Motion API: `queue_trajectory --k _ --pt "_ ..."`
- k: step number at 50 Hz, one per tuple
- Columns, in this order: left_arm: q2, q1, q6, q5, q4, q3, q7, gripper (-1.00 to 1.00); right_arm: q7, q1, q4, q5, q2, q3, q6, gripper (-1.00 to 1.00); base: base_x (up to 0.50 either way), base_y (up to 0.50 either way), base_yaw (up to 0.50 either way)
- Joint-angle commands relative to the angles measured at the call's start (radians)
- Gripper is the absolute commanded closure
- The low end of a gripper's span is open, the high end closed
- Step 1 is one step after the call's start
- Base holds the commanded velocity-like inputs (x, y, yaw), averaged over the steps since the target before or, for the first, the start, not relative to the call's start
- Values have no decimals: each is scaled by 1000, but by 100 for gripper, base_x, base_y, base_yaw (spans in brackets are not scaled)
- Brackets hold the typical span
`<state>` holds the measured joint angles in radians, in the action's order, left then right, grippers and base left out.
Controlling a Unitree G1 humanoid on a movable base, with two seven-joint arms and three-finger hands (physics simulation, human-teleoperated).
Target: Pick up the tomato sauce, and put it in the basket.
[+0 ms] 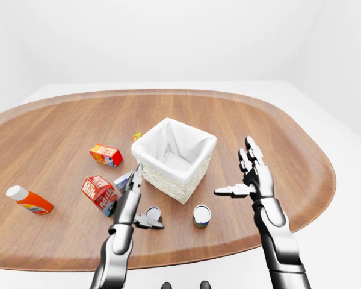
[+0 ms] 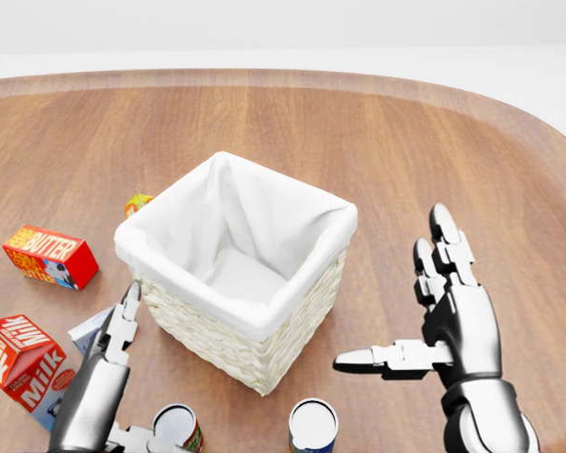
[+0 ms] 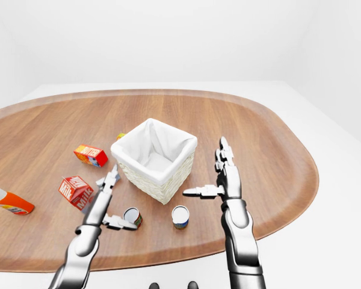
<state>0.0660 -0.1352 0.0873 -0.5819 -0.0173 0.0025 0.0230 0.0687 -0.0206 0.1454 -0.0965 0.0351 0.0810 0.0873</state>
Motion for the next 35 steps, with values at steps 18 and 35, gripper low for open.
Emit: queue_trajectory --k 18,35 --pt "5 11 0 -25 89 -10 -41 -100 0 -1 -2 -1 1 1 0 -100 0 0 0" --pt "9 22 0 -43 156 -17 -77 -100 1 6 1 3 -2 -3 0 -100 0 0 0"
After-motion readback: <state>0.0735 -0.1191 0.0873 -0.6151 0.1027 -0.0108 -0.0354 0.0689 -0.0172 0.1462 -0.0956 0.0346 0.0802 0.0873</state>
